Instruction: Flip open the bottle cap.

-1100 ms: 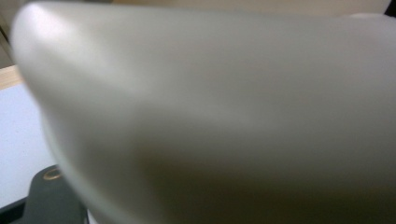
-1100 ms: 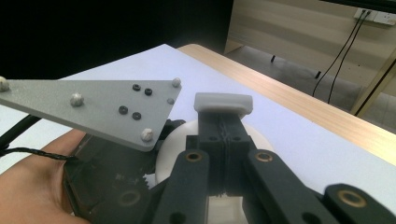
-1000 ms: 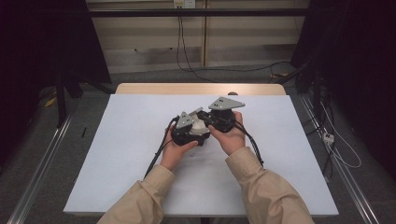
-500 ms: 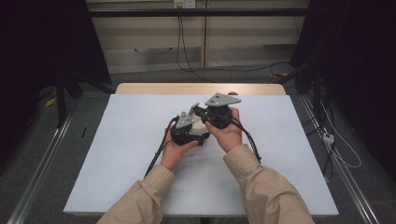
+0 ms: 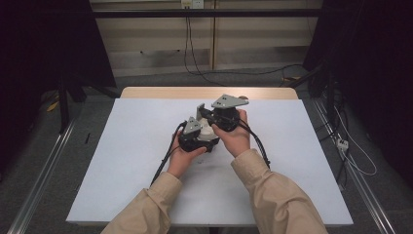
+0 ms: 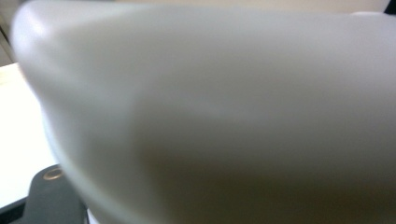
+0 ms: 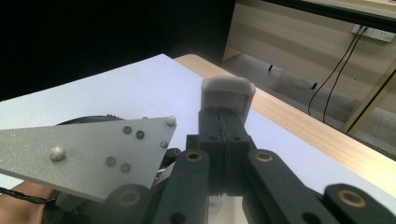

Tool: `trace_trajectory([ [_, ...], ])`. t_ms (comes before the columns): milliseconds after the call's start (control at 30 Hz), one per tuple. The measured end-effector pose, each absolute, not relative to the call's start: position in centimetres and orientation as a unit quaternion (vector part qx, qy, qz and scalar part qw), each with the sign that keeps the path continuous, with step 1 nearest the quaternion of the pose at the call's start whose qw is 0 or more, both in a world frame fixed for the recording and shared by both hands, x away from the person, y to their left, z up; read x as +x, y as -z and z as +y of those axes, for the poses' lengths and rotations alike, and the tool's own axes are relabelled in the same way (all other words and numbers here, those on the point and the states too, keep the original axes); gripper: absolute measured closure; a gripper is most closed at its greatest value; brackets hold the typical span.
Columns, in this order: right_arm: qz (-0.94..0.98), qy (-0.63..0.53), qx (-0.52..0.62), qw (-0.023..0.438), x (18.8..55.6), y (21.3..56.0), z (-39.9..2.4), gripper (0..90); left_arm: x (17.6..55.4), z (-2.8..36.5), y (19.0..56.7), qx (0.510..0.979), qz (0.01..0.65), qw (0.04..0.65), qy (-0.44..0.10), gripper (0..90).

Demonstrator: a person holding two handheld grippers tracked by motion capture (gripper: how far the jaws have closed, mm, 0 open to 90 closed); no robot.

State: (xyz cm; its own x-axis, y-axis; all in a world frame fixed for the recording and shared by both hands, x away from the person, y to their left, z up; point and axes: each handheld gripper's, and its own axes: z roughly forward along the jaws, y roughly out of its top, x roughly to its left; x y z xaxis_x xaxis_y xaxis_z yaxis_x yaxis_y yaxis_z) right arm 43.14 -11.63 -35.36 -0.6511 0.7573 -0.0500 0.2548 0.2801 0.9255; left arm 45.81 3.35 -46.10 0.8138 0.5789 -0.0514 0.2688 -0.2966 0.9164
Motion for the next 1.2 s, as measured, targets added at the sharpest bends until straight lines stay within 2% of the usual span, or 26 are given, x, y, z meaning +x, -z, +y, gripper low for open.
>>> trace_trajectory([
  [1200,0.764,-0.490,0.331,0.259,45.2,36.8,-11.1,89.3,45.9,3.4,46.1,0.795,0.262,0.524,-0.157,18.3],
])
